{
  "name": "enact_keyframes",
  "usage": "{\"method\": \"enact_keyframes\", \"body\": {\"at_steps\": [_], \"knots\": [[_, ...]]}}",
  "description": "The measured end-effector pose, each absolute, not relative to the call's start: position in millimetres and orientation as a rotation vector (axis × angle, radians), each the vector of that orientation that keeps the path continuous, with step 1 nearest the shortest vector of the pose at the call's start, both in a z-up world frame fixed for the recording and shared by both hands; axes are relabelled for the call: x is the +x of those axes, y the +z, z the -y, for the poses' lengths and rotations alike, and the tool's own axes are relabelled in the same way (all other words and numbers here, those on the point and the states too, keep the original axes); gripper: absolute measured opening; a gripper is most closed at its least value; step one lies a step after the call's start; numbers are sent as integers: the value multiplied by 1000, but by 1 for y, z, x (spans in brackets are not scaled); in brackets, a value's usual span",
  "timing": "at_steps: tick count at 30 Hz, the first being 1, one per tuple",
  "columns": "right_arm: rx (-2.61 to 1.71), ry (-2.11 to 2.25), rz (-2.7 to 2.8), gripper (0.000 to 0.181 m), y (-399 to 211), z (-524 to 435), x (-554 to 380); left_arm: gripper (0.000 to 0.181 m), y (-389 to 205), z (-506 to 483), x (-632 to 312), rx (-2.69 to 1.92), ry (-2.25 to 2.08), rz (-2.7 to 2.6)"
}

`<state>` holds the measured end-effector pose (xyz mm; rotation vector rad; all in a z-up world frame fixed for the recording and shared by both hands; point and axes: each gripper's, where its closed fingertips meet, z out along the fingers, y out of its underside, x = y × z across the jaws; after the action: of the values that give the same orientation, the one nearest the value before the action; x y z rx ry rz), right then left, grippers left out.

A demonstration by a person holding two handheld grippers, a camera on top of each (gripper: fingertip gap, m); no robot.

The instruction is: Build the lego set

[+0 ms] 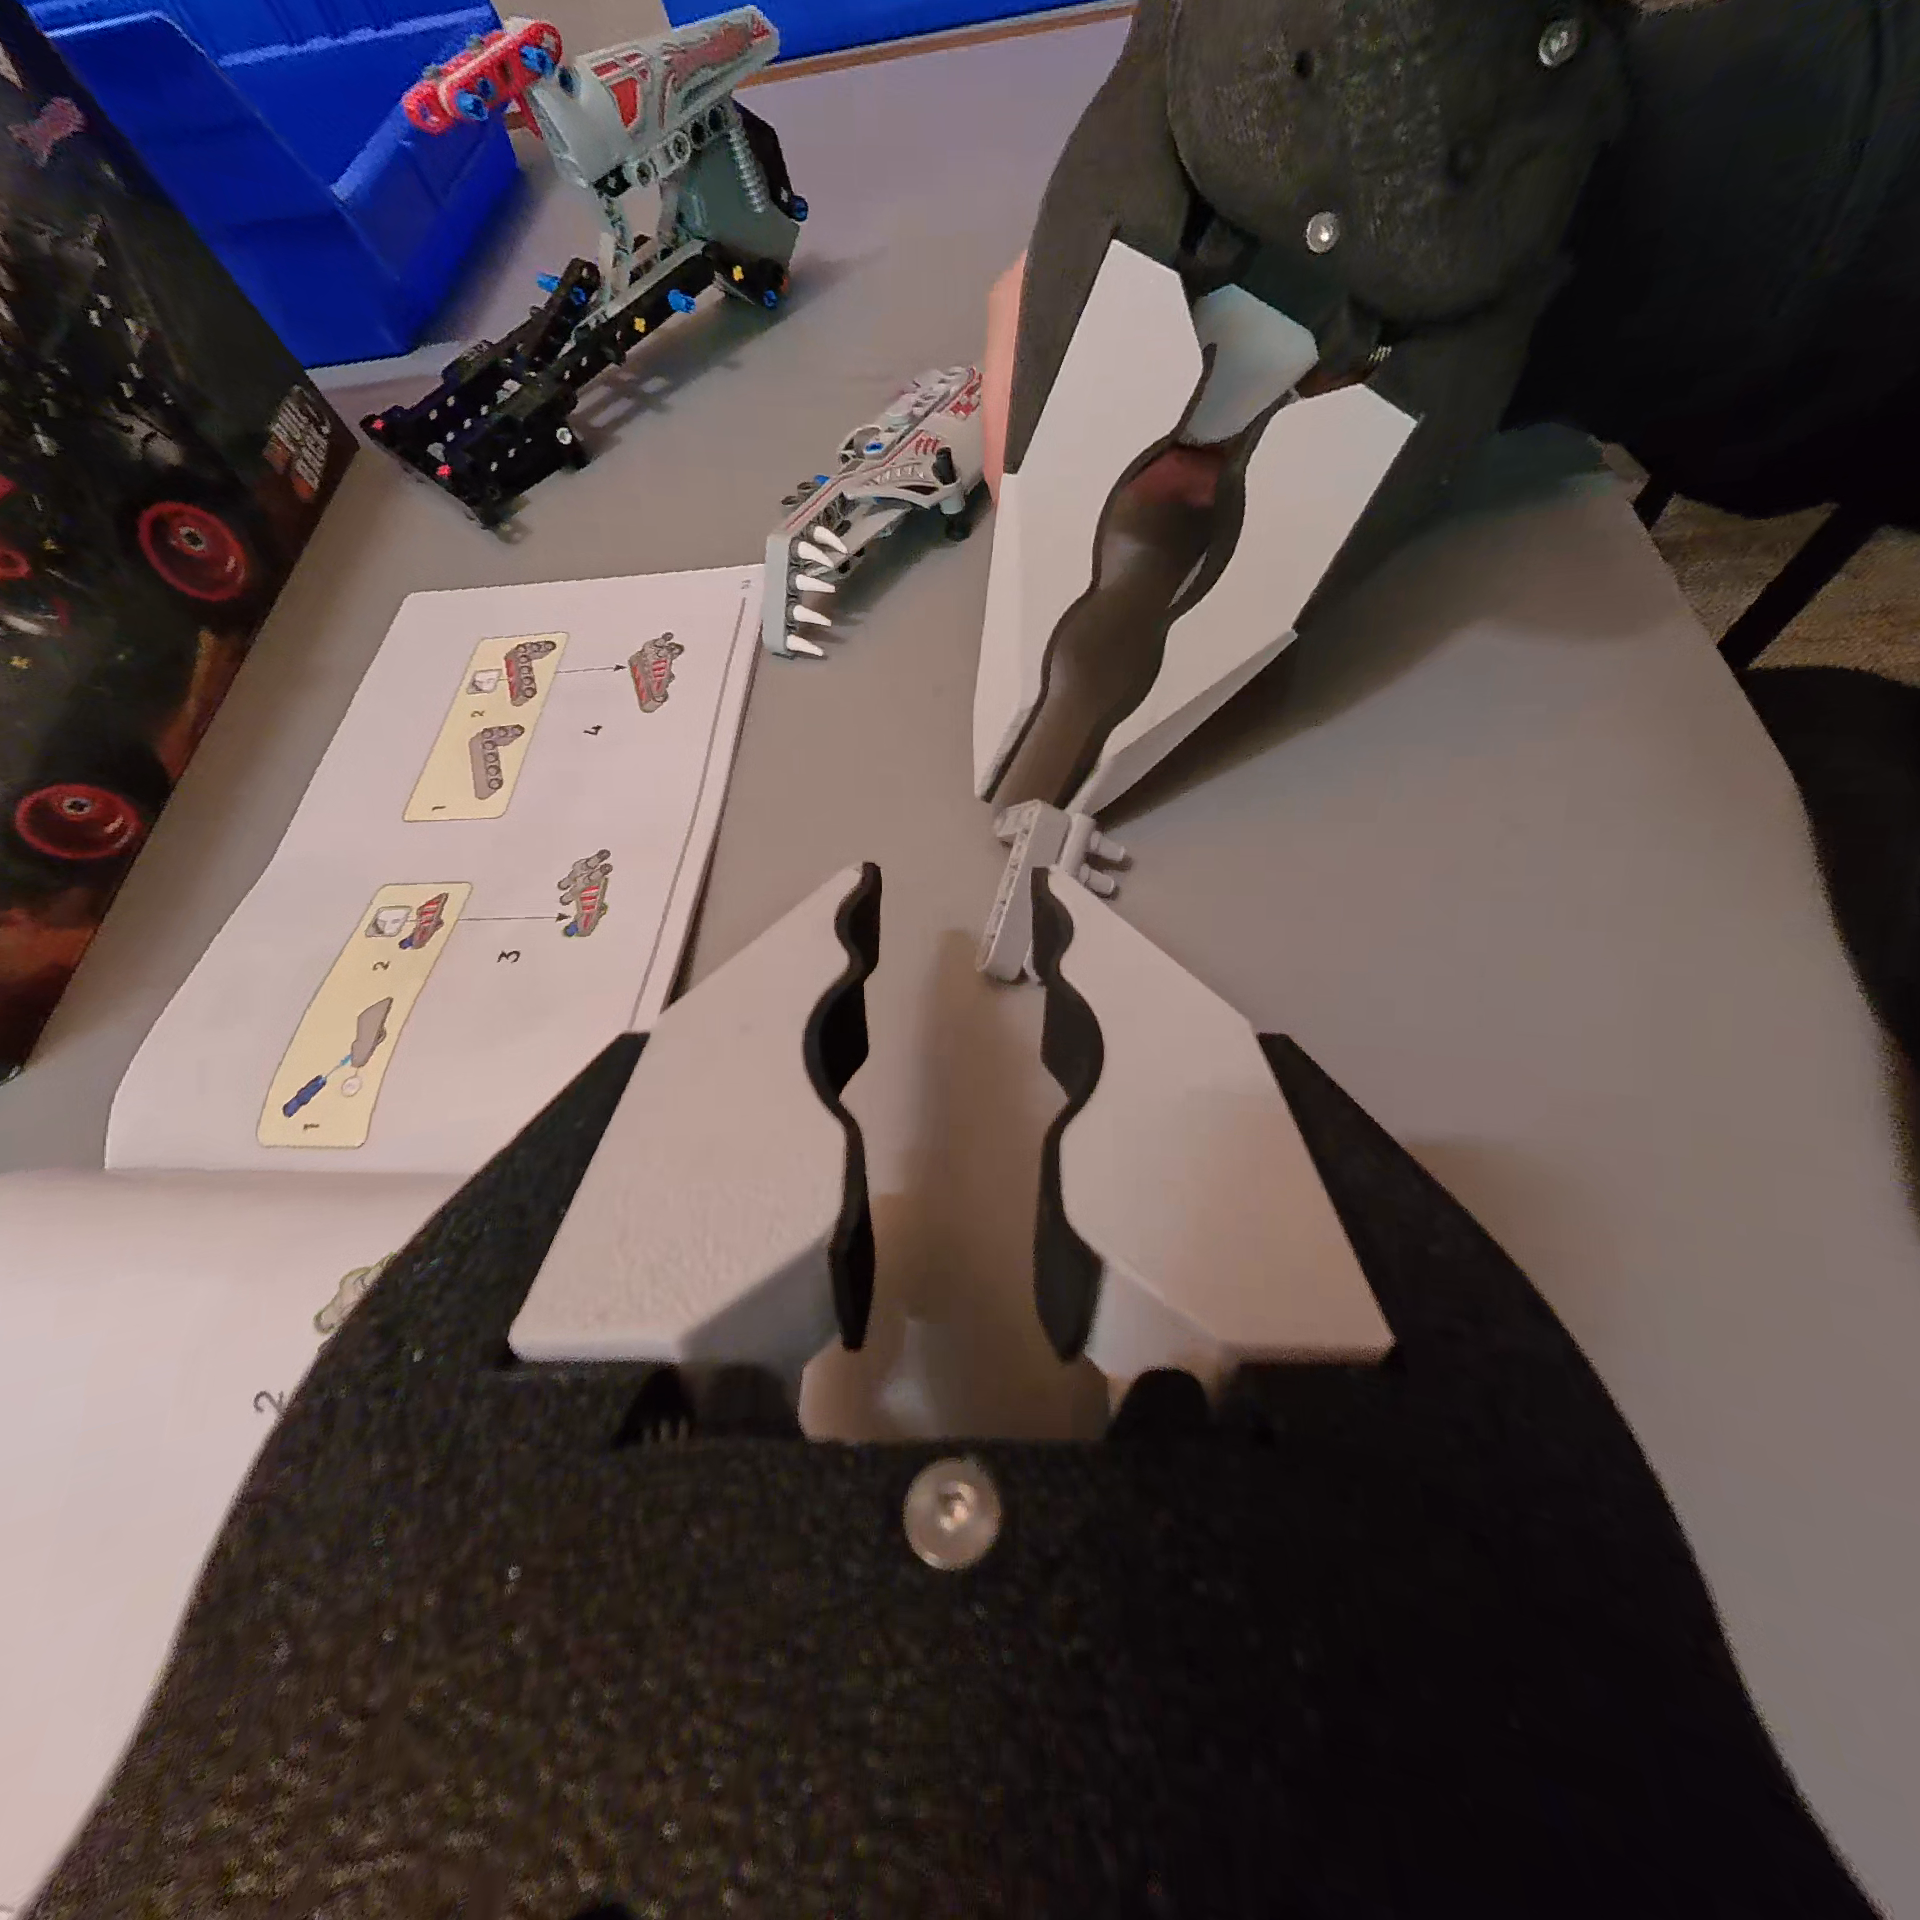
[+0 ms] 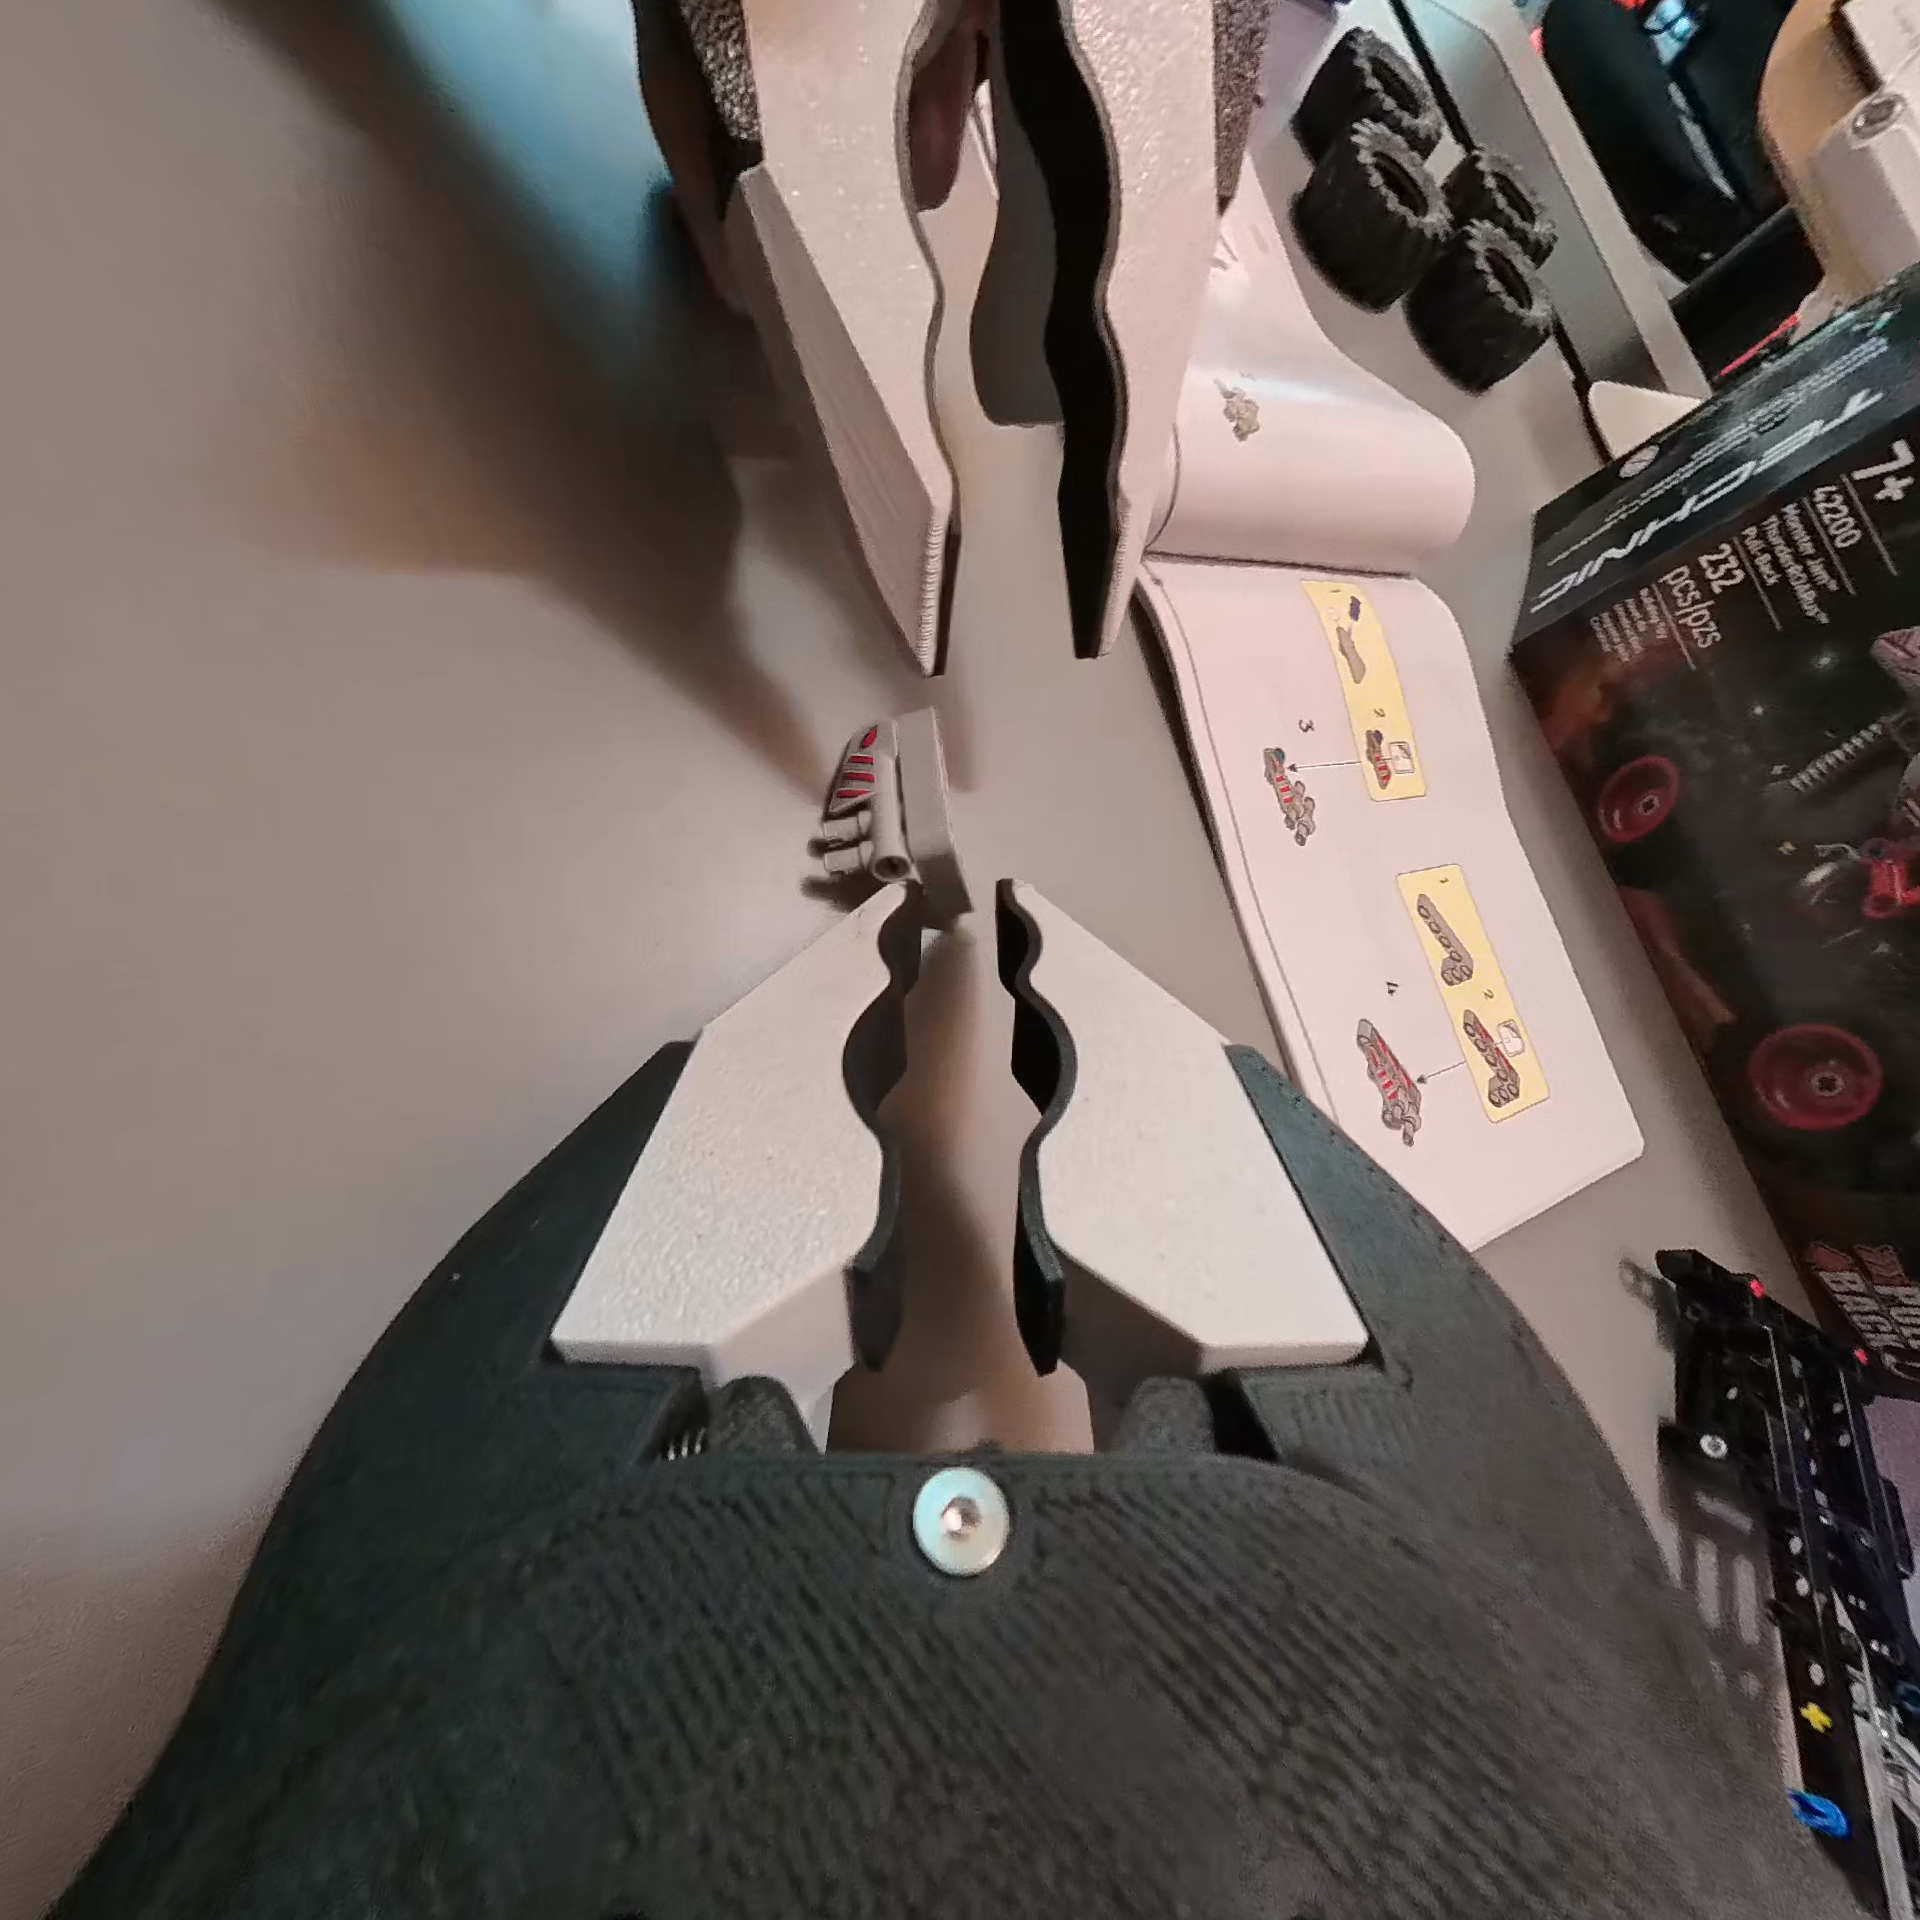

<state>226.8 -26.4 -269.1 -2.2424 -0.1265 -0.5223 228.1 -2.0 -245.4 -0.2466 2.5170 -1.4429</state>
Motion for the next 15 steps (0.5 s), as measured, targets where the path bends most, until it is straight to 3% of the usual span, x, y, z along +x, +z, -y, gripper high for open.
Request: {"method": "enact_keyframes", "body": {"at_steps": [1,15], "knots": [[-2235,-530,116,12,-268,26,229,26,-245,2,229,-253,-1448,-2514],[-2214,-550,-158,19,-264,44,243,24,-214,-16,256,-337,-1476,-2318]]}}
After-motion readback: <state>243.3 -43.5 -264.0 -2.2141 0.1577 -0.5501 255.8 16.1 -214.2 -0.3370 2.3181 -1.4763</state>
